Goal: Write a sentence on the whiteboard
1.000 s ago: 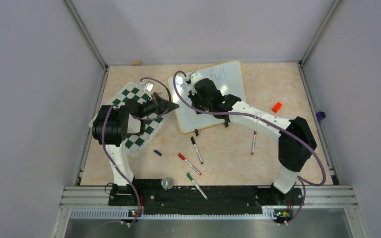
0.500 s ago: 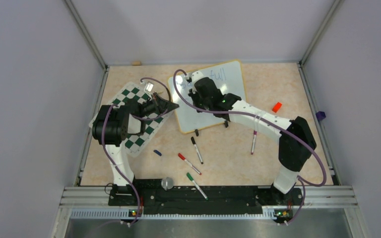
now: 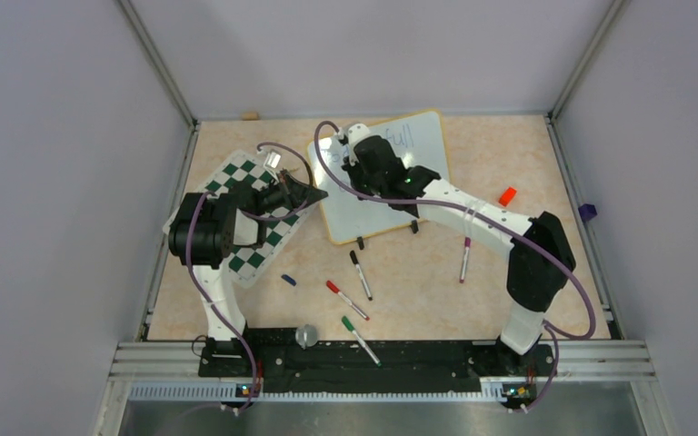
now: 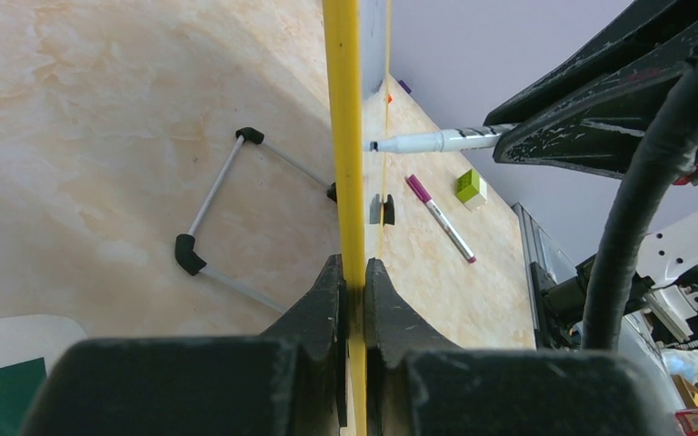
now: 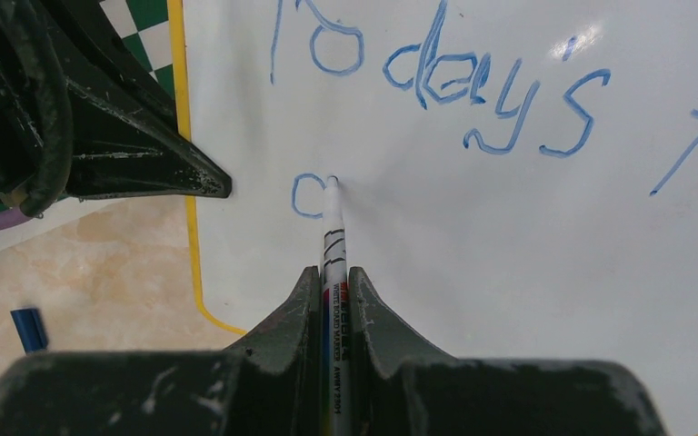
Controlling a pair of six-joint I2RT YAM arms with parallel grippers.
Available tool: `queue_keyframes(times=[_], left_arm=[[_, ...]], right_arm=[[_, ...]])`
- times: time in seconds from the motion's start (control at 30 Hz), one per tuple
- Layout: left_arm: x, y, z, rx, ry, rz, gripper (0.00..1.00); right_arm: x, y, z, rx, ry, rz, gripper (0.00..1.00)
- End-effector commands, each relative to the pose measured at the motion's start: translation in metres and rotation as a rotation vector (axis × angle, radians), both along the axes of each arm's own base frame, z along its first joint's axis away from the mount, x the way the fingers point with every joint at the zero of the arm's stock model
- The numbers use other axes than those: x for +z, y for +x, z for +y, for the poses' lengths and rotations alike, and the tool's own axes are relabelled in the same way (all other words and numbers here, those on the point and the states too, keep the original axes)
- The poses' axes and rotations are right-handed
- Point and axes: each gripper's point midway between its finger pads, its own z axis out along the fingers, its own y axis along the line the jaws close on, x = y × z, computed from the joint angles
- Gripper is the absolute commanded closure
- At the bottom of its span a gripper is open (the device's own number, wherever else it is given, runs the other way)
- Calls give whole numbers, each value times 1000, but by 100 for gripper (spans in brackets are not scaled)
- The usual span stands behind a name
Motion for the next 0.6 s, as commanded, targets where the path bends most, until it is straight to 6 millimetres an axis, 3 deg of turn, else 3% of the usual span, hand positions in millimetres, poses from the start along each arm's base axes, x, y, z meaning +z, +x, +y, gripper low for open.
queue_keyframes(times=[0.0,0.57], left_arm=[[26,-4,2,-2,35,-238,100],[25,-4,2,-4,34,-235,100]], right_arm=[[19,19,9,-9,30,-63,100],[27,2,21,87,93,-29,100]])
